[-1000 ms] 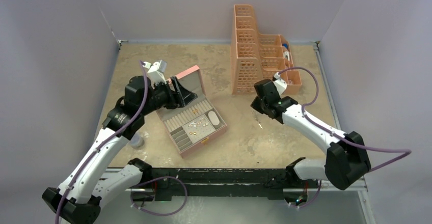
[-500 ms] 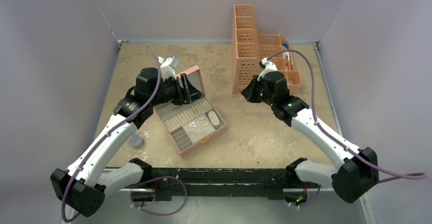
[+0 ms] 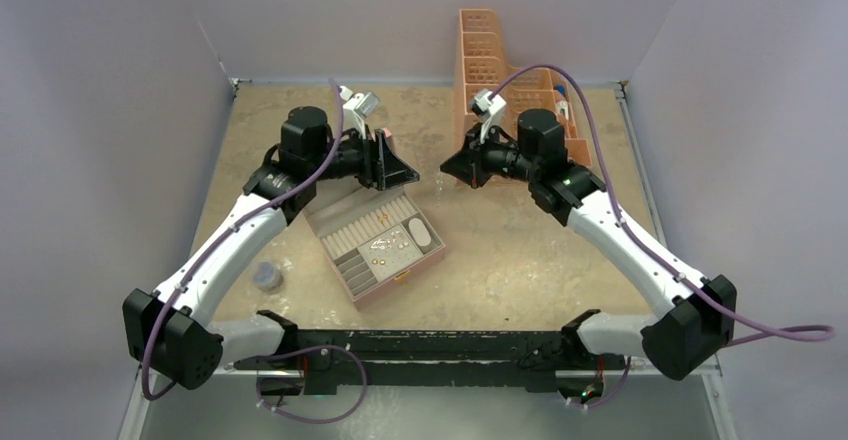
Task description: Organize the mixed jewelry
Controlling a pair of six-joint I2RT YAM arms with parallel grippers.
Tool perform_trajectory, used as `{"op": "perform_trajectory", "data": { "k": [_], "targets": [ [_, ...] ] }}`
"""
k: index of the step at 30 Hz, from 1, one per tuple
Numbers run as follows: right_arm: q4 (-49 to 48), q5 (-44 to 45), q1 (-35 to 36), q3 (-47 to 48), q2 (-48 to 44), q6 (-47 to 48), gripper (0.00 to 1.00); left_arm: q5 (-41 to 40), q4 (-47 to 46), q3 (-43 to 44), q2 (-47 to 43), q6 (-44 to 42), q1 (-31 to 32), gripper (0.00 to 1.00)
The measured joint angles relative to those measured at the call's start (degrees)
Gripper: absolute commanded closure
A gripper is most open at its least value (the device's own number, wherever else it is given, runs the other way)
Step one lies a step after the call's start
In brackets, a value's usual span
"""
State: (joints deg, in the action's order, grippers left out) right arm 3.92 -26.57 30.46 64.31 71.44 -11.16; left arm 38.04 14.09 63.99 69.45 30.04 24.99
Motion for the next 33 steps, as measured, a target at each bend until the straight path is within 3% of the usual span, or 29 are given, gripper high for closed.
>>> {"op": "perform_trajectory", "data": {
  "k": [12,24,33],
  "targets": [
    [4.11,-10.34,3.34,5.25,3.23,8.02,1.0,14.53,-10.64,-0.13,2.12,-5.81,-1.16,0.56],
    [8.04,-13.97,5.99,6.4,3.3,12.33,1.0,27.96,-8.57,-1.51,3.93,-14.64,-1.25,0.53],
    [8.9,-15.21,6.69,6.4,2.01,13.16,1.0,35.32,-8.5,-3.61,4.48,-16.06,-1.25,0.58]
  ]
}}
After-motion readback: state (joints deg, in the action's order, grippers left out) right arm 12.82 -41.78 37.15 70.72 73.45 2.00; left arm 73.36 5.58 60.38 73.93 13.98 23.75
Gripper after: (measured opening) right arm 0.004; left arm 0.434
